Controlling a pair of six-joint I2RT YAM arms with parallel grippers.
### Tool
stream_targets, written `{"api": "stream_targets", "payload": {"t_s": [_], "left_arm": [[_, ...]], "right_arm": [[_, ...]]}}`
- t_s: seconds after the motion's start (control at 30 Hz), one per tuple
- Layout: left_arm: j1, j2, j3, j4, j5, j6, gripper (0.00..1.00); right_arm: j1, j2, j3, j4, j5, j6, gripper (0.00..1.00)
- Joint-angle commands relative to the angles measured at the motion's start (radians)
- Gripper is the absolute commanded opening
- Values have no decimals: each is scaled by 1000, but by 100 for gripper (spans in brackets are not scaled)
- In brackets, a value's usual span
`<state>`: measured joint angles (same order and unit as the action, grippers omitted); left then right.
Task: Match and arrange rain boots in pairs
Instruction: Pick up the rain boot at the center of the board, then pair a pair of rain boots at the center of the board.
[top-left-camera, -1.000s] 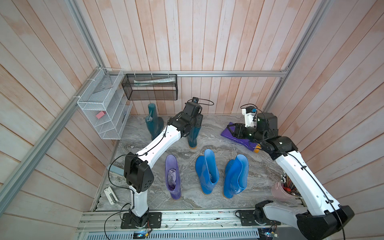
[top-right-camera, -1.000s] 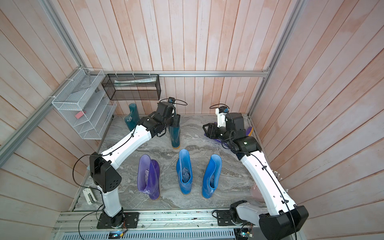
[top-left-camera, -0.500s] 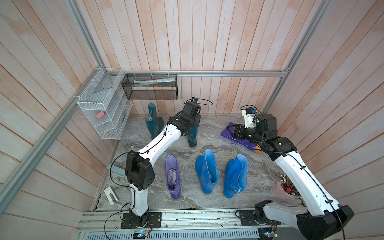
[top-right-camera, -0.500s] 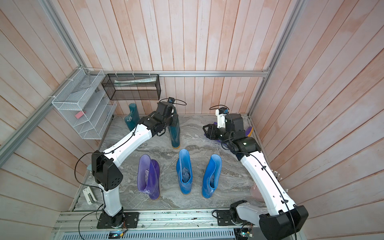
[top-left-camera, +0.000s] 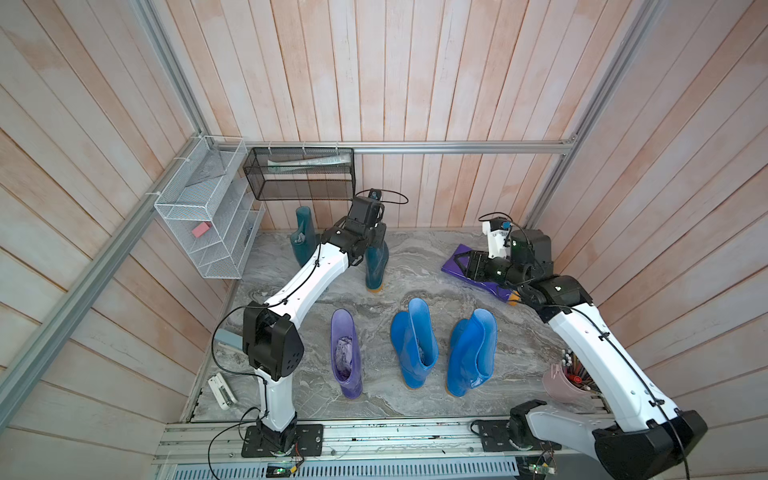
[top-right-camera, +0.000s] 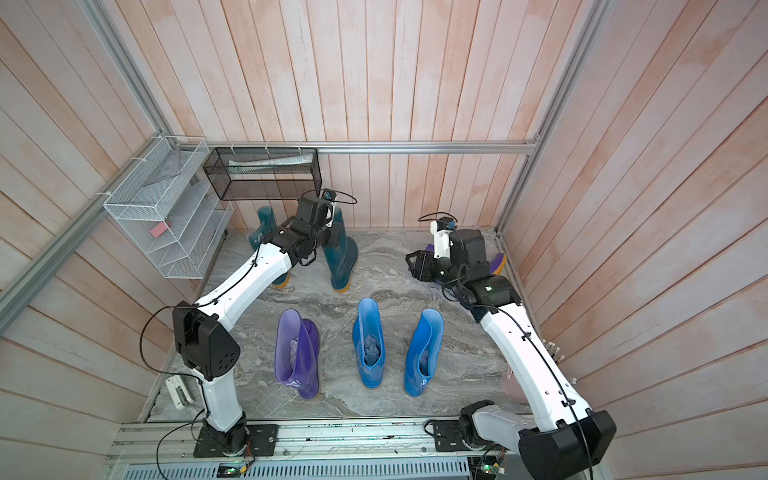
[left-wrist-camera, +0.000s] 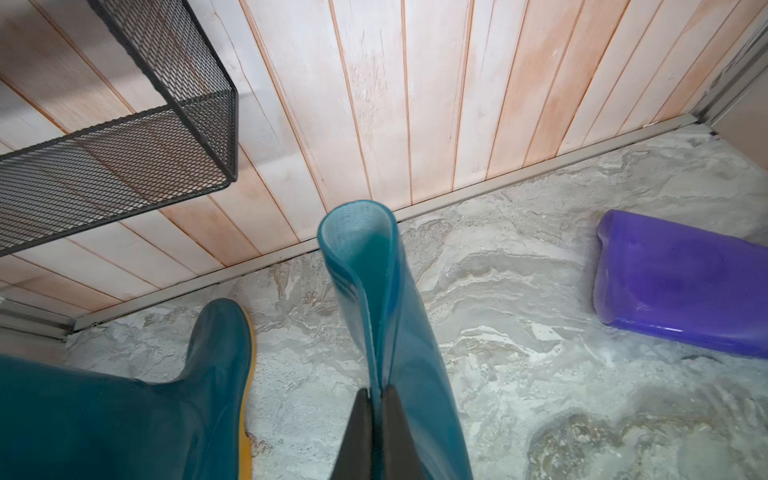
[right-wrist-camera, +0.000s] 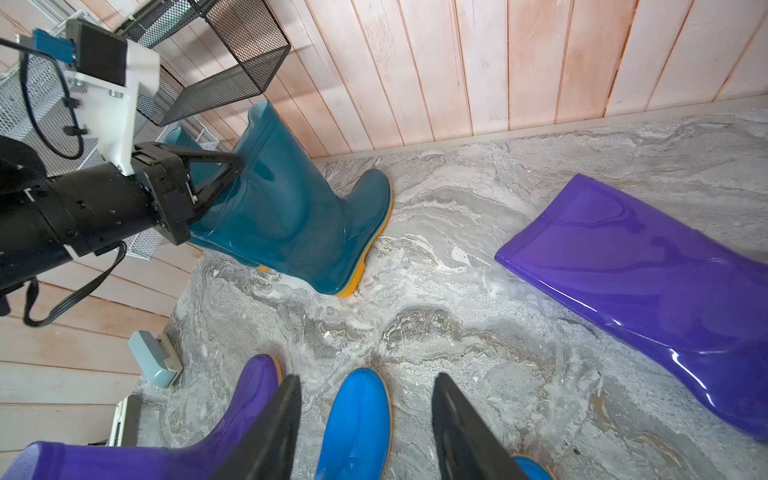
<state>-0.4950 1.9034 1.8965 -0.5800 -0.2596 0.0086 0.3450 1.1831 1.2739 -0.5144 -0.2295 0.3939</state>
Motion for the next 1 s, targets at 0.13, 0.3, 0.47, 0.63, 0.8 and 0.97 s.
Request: {"api": "stream_targets", "payload": {"t_s": [0.13,0.3,0.47,0.63,0.8,0.97], "left_arm": [[48,-74,27,72,-44,82,0],[81,-79,26,80,-50,100,0],[106,-83,24,78,-49,117,0],[130,-87,18,86,-56,133,0],[161,-91,-5,110,-47,142,0],[185,-95,-17,112,-43,148,0]], "right_arm": [[-5,6,10,20,3,14,52],[-5,15,15,17,3,16,51],[-5,24,17,19,3,19,51],[-5,29,17,22,0,22,51],[-5,34,15,25,3,24,51],[-5,41,18,25,-2,23,51]]}}
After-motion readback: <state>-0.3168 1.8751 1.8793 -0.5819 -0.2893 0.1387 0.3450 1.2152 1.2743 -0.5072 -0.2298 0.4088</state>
